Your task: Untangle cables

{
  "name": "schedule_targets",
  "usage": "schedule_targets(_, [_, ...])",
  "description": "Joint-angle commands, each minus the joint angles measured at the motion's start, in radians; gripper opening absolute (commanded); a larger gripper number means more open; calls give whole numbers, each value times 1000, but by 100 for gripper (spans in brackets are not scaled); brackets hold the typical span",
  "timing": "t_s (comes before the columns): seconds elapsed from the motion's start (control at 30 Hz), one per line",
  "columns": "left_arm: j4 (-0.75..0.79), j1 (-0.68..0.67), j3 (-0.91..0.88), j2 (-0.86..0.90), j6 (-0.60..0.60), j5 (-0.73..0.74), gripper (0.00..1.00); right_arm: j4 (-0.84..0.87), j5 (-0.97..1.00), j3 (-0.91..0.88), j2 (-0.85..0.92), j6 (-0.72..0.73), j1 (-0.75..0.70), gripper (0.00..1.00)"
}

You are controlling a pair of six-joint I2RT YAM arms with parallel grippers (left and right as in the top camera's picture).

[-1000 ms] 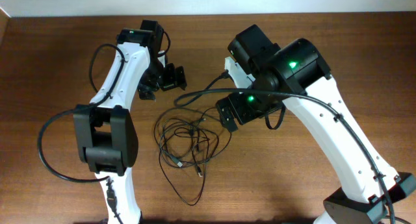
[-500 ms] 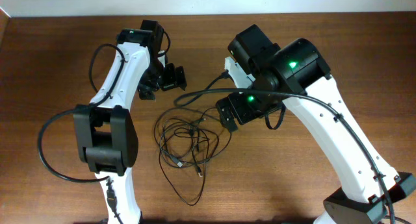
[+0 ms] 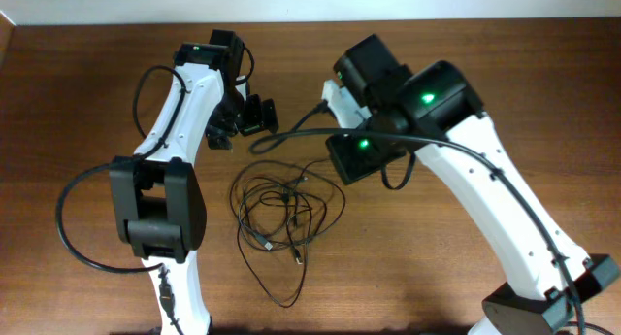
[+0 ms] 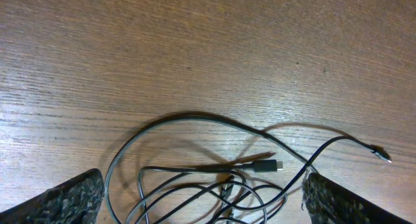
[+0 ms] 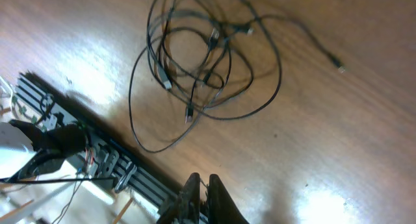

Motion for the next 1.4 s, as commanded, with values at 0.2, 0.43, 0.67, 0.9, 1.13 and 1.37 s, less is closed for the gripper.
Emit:
schedule_targets(0.2, [-1,0,7,-6,15,7,99,129,-50,-192,5,-8,59,64])
schedule_targets(0.43, [-1,0,7,-6,15,7,99,401,-154,-507,5,-6,248,73])
schedule_targets(0.67, [-1,0,7,-6,15,8,99,855,-236,-792,5,13,412,73])
schedule_targets(0.9, [-1,0,7,-6,16,7,99,1089,-164,-890,42,72,469,69])
schedule_targets(1.13, [-1,0,7,-6,16,7,99,1125,-165,-890,106,77,469,42])
schedule_targets(1.37, [-1,0,7,-6,15,7,99,1125,-336,-871,79,76,426,4])
